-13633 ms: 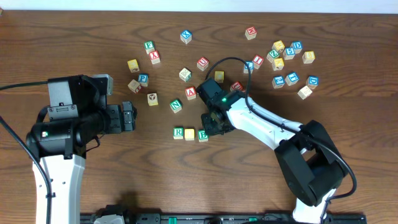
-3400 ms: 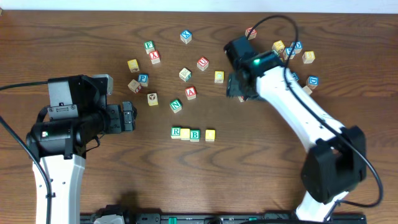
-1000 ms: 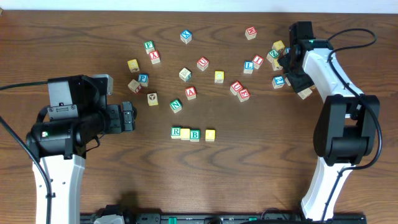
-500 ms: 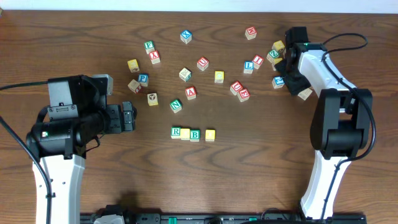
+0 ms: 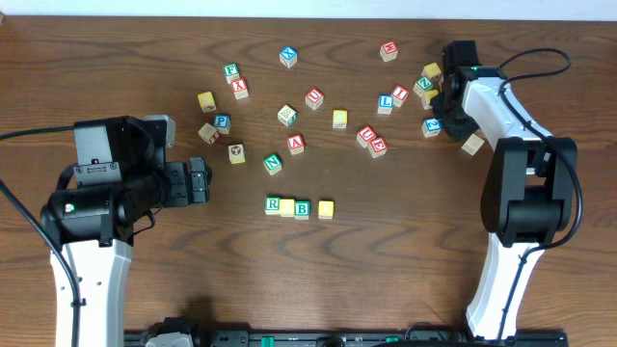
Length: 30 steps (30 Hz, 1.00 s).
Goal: Spell out ROBOT
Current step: 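Lower the right gripper and close on the blue T block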
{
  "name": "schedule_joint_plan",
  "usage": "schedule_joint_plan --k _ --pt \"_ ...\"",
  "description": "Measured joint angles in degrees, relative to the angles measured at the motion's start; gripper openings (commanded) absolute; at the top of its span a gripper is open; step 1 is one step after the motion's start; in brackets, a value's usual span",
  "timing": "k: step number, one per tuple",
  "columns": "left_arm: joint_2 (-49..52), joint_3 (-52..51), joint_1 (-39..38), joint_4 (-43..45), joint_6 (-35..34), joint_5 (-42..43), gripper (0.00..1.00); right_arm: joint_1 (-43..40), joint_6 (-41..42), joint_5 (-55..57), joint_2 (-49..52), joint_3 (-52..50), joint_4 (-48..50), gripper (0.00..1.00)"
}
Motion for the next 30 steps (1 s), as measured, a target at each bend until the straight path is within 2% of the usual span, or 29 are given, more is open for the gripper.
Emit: schedule_joint_plan --k 14,18,20,24,30 --pt "0.0 0.0 0.0 0.0 0.0 0.0 0.96 0.0 -1.1 0.2 0.0 0.0 0.0 0.13" --pt "0.0 0.0 0.0 0.0 0.0 0.0 0.96 0.0 -2.5 -0.4 0.0 0.1 -0.1 0.06" --pt "0.0 0.0 0.0 0.0 0.0 0.0 0.96 -0.1 -3.7 -2.1 0.0 0.5 -0.2 0.03" --pt "0.0 0.0 0.0 0.0 0.0 0.0 0.96 -0.1 -6.6 -6.6 0.0 1.6 -0.8 0.07" --pt "0.0 0.0 0.0 0.0 0.0 0.0 0.96 0.0 -13.2 -14.2 -2.9 2.9 -3.3 0.06"
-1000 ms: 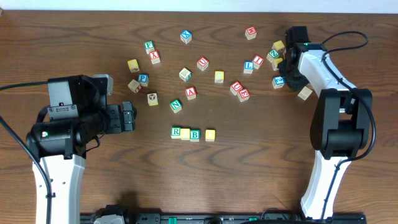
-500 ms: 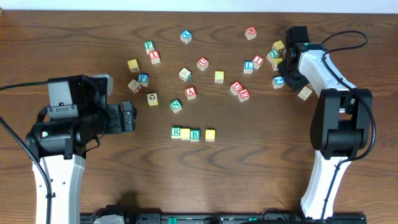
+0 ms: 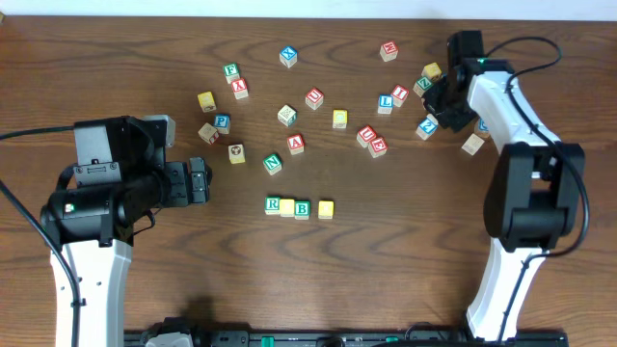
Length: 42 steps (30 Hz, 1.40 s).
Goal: Spell out ROBOT
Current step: 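Lower the right gripper and close on the blue T block, then lift the T block and carry it right of the O block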
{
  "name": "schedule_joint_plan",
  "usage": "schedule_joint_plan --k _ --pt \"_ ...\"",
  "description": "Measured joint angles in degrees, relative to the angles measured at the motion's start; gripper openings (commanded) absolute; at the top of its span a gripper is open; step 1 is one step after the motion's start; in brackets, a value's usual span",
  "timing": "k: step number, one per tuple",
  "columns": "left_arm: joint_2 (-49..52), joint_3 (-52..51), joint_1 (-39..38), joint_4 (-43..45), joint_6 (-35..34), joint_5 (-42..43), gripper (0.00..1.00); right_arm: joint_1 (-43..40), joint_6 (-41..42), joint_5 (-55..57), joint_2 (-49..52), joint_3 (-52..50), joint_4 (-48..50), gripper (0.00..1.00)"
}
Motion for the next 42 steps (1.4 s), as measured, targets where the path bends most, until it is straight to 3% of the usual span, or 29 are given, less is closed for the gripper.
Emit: schedule_joint_plan --k 7,14,19,30,42 --pt "0.0 0.0 0.0 0.0 0.0 0.0 0.96 3.5 -10.8 -7.0 -9.2 0.9 -3.1 0.10" --pt "0.0 0.0 0.0 0.0 0.0 0.0 0.96 11.8 -21.9 -11.9 -14.0 1.3 -11.2 0.02" --pt "0.0 0.0 0.0 0.0 0.0 0.0 0.96 19.2 -26.0 -12.1 -14.3 1.3 -16.5 0.01" --pt "0.0 0.0 0.0 0.0 0.0 0.0 0.96 30.5 -23.6 2.1 -14.3 1.3 -24.9 0.01" --pt "0.0 0.0 0.0 0.0 0.0 0.0 0.96 31.0 -18.1 7.0 -14.3 -9.4 -20.1 0.01"
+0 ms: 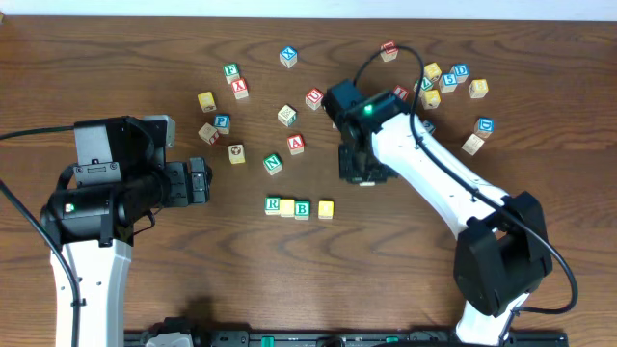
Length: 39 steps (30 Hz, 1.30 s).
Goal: Spell out ROBOT
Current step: 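Lift the T block and carry it right of the O block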
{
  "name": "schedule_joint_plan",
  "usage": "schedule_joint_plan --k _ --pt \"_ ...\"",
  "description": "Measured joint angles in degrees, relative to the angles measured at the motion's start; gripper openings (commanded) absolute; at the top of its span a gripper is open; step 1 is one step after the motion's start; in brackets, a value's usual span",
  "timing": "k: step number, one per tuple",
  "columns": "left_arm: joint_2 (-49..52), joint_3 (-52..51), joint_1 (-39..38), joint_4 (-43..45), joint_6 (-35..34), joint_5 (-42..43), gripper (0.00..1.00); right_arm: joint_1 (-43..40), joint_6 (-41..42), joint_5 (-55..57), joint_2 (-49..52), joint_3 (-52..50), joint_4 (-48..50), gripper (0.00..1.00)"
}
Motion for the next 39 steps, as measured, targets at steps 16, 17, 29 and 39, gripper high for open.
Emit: schedule_joint_plan --k 16,17,29,39 --pt "0.0 0.0 0.0 0.0 0.0 0.0 0.96 3.6 3.5 -4.4 -0.3 -18.1 17.2 0.01" --pt "0.0 0.0 0.0 0.0 0.0 0.0 0.96 4.1 3.8 -4.5 -0.5 -18.4 17.9 0.01" --pt "0.0 0.0 0.0 0.0 0.0 0.0 0.96 9.0 7.3 -4.6 -0.7 -18.8 19.0 0.01" --pt "0.0 0.0 0.0 0.0 0.0 0.0 0.96 10.3 8.6 -4.8 -0.7 -18.8 21.1 0.02"
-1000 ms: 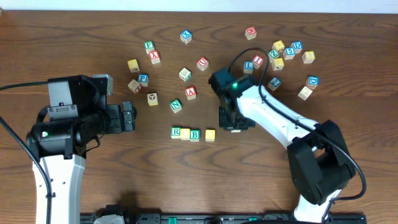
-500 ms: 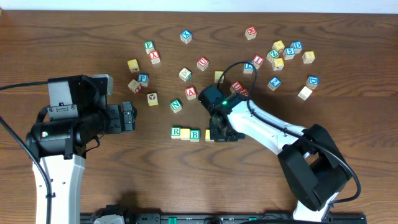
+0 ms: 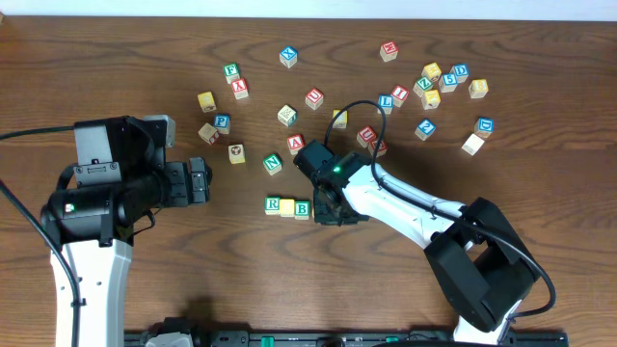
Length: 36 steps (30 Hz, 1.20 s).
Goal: Spell out ROBOT
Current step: 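Lift the T block and carry it right of the O block, then lower the T block beside the O block and align it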
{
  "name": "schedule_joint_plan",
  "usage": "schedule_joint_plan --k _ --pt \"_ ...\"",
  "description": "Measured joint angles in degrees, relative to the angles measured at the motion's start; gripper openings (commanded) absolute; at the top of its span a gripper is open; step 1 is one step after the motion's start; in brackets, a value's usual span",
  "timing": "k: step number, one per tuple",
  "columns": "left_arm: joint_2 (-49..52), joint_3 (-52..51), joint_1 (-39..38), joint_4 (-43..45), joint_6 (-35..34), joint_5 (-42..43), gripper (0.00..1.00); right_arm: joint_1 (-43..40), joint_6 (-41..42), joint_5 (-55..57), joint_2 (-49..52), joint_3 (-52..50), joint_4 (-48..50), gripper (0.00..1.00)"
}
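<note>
A row of letter blocks lies at mid-table: a green R (image 3: 273, 203), a yellow block (image 3: 287, 206) and a green B (image 3: 303, 208). My right gripper (image 3: 331, 209) is down at the right end of this row, against the B. Its body covers whatever lies there, and its jaws are hidden. No block shows between its fingers. My left gripper (image 3: 199, 181) hangs still at the left, well clear of the row, pointing right; its jaws cannot be made out.
Loose letter blocks are scattered across the far half: green N (image 3: 273, 164), red A (image 3: 296, 144), red U (image 3: 314, 97), blue X (image 3: 288, 56), a cluster at the far right (image 3: 445, 82). The right arm (image 3: 405, 207) lies across the middle.
My right gripper moved from above and to the right of the row down to its right end. The yellow block seen there before is now hidden under it. The left arm is unchanged.
My right gripper was first in the block cluster at the far right, and stayed there a second later. Then it was over mid-table, right of the red A. Now it is at the row's right end. The R, yellow and B blocks kept their places.
</note>
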Motion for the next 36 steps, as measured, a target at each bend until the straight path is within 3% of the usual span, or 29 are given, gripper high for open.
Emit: schedule_joint_plan --k 36 --pt "0.0 0.0 0.0 0.0 0.0 0.0 0.96 0.0 0.9 1.7 0.0 -0.4 4.5 0.02"
